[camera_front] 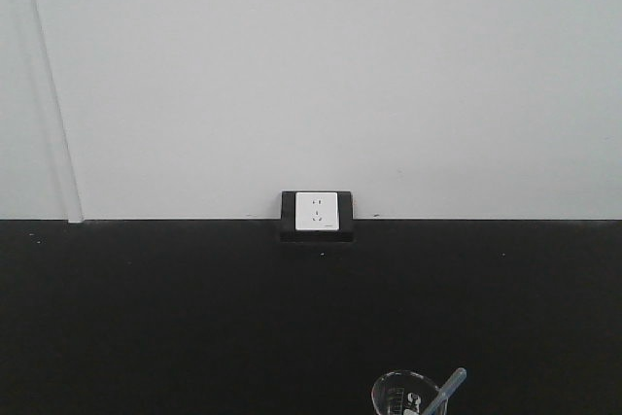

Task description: Grab transparent chemical and place on left bench

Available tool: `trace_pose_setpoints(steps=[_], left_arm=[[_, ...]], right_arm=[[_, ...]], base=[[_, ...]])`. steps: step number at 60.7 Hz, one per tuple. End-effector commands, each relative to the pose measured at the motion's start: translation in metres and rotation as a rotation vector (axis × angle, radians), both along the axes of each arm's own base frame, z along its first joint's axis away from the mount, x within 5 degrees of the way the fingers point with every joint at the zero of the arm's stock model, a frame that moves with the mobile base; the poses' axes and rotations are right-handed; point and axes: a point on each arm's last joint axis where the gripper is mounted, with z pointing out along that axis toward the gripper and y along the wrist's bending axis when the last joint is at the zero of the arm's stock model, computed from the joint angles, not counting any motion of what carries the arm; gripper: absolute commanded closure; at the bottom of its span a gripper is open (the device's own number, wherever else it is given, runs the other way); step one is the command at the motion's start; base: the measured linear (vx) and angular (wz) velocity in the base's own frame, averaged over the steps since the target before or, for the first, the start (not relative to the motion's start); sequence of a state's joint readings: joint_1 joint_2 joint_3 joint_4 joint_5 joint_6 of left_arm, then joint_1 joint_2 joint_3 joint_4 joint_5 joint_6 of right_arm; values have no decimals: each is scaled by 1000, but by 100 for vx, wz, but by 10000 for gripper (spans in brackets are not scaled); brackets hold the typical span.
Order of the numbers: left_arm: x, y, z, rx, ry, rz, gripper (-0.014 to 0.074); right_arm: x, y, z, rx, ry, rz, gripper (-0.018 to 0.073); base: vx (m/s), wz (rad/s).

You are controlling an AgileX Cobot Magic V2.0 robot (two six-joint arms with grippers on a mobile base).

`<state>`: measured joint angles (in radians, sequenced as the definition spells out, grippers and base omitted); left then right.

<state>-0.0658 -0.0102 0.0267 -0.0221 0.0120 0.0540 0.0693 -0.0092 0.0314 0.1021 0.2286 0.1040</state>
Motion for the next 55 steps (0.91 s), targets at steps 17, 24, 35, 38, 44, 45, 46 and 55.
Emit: trace_pose_setpoints(steps=[17,24,35,38,44,45,46,55], left_arm=[[-1,0,3,-14,-81,-1,600],[-1,0,3,-14,-81,-1,600],[-1,0,3,-14,-81,-1,600],[-1,0,3,-14,-81,-1,600],[-1,0,3,-14,-81,-1,600],[-1,0,3,-14,-81,-1,600],[-1,0,3,-14,-81,-1,600],[-1,0,3,-14,-81,-1,600]], right_arm=[[0,-1,6,-4,-90,-10,567],[1,-1,9,0,-117,-13,567],[-2,-4,37,22,-385,-39,567],[-5,-4,50,27,-446,-43,567],[-7,-4,77,2,-490,-43,567],[-7,-4,84,-8,-501,-43,567],[-5,-4,86,-12,-493,-43,567],[17,-1,136,-80,-462,-37,567]], base=[[0,0],[0,0],[0,0],[0,0],[0,0],[0,0],[0,0],[0,0]])
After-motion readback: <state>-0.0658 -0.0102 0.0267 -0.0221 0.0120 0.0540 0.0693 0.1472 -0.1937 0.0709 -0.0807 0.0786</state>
